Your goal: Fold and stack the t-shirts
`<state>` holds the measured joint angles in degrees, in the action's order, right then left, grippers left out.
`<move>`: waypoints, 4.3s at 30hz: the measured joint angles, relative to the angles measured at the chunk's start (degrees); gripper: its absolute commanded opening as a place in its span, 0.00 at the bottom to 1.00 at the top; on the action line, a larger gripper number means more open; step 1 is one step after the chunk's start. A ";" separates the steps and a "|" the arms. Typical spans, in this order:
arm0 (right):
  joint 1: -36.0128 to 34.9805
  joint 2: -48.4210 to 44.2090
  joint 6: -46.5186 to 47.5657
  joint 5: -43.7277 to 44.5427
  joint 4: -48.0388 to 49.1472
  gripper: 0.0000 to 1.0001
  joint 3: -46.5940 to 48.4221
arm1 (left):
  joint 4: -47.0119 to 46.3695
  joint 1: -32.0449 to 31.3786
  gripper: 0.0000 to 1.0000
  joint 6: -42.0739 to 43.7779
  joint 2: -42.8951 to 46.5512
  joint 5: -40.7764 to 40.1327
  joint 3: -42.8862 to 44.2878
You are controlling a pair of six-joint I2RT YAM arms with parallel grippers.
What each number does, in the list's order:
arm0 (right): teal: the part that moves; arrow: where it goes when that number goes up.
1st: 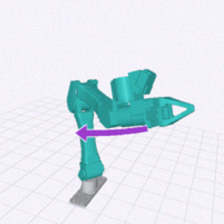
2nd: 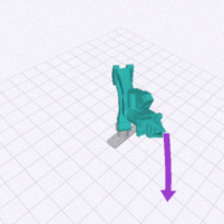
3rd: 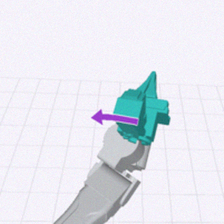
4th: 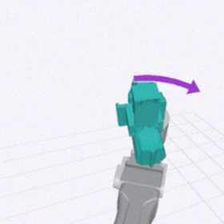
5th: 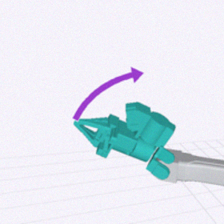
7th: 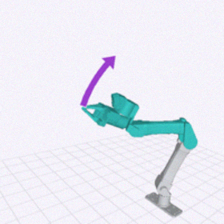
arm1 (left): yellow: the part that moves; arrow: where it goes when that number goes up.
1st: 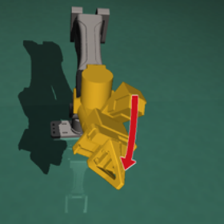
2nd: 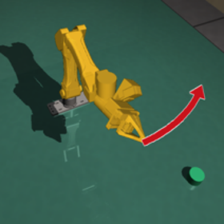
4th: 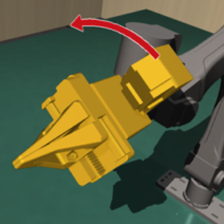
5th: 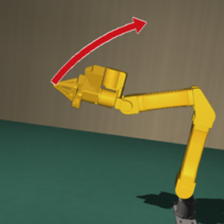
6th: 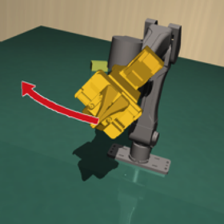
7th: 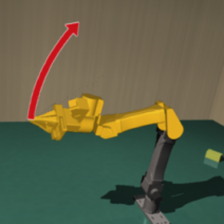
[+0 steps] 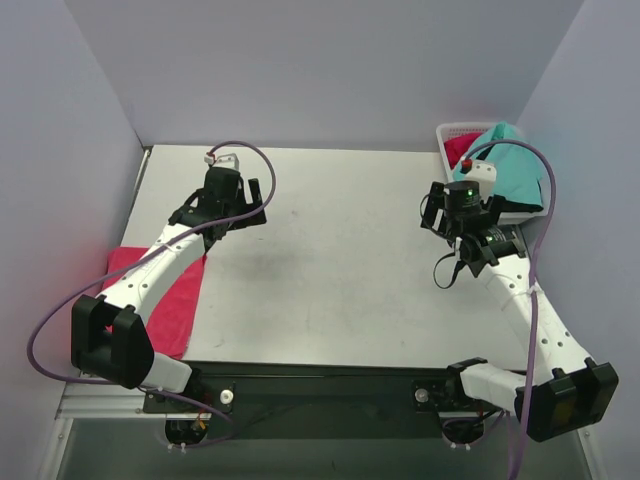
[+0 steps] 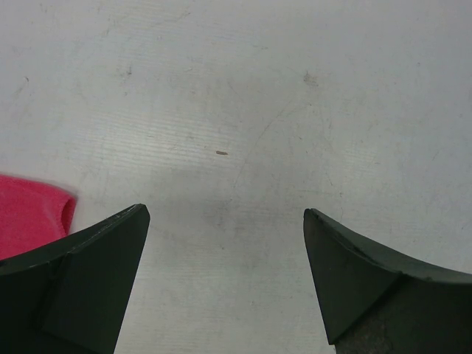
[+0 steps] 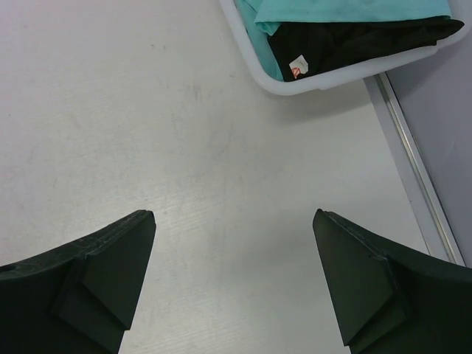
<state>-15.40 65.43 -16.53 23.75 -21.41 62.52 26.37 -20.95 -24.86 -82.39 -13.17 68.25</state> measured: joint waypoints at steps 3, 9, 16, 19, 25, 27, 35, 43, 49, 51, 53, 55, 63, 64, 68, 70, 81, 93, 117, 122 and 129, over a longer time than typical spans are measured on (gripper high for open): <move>0.00 -0.22 0.09 0.04 0.17 0.94 0.00 | -0.02 0.00 0.97 -0.02 0.00 0.22 0.00; 0.00 1.01 -0.02 3.76 -0.74 0.92 1.33 | -0.22 0.00 0.97 -0.55 -0.02 1.05 -0.04; 8.68 12.79 -0.96 1.57 -1.84 0.77 12.94 | -0.50 0.00 0.97 -1.77 -0.02 1.75 -0.33; 15.63 17.55 -1.90 -1.31 -1.90 0.73 15.47 | -0.83 0.00 0.97 -1.99 0.09 2.14 -1.38; 21.46 27.06 -1.68 -6.54 -1.95 0.67 21.33 | -1.01 -0.07 0.97 -2.29 0.13 3.65 -2.23; 22.53 30.93 -1.25 -8.70 -0.98 0.66 24.20 | -1.01 -0.07 0.97 -2.54 0.11 4.07 -2.23; 24.44 43.45 0.76 -13.90 1.14 0.64 35.41 | -1.11 -0.07 0.98 -2.99 0.11 4.48 -2.25; 25.53 49.83 1.79 -14.53 1.77 0.63 39.93 | -1.09 -0.07 0.97 -2.97 -0.07 4.48 -2.25; 25.86 52.41 2.34 -13.90 1.79 0.49 39.93 | -1.09 -0.07 0.97 -2.97 -0.26 4.61 -2.25; 25.94 52.87 2.62 -13.70 1.73 0.37 39.93 | -1.09 -0.07 0.97 -2.97 -0.46 4.68 -2.25; 26.05 52.96 2.71 -13.55 1.75 0.27 39.95 | -1.09 -0.07 0.97 -2.97 -0.81 4.72 -2.25; 26.16 52.96 2.71 -13.44 1.73 0.18 40.15 | -1.09 -0.07 0.97 -2.97 -1.14 4.74 -2.25; 26.25 52.48 2.36 -12.68 1.36 0.19 40.79 | -1.09 -0.07 0.97 -3.02 -1.22 4.87 -2.25; 26.23 52.11 2.38 -12.63 1.18 0.20 40.79 | -1.09 -0.07 0.97 -2.99 -1.22 4.90 -2.25; 25.81 49.64 2.49 -12.28 0.96 0.21 40.79 | -1.09 -0.07 0.97 -3.04 -1.22 4.92 -2.25; 25.73 48.33 2.49 -12.09 0.98 0.21 40.79 | -1.09 -0.07 0.97 -3.04 -1.22 4.94 -2.25; 24.50 46.88 2.71 -11.39 0.98 0.21 40.79 | -1.11 -0.07 0.97 -3.08 -1.22 5.09 -2.25; 24.35 49.07 2.78 -10.56 1.16 0.42 40.79 | -1.11 -0.07 0.97 -3.08 -1.22 5.09 -2.25; 23.87 53.07 2.08 -8.00 1.05 0.25 40.81 | -1.09 -0.07 0.97 -3.06 -1.22 5.07 -2.25; 23.74 52.81 1.81 -7.28 1.18 0.11 40.81 | -1.09 -0.07 0.98 -3.08 -1.22 5.07 -2.25; 22.64 52.41 1.90 -5.90 1.14 0.30 40.81 | -1.09 -0.07 0.98 -3.08 -1.22 5.07 -2.25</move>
<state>7.25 117.84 -14.63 17.85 -20.27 103.33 25.28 -21.02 -27.94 -83.61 -8.10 66.00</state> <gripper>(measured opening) 0.271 0.975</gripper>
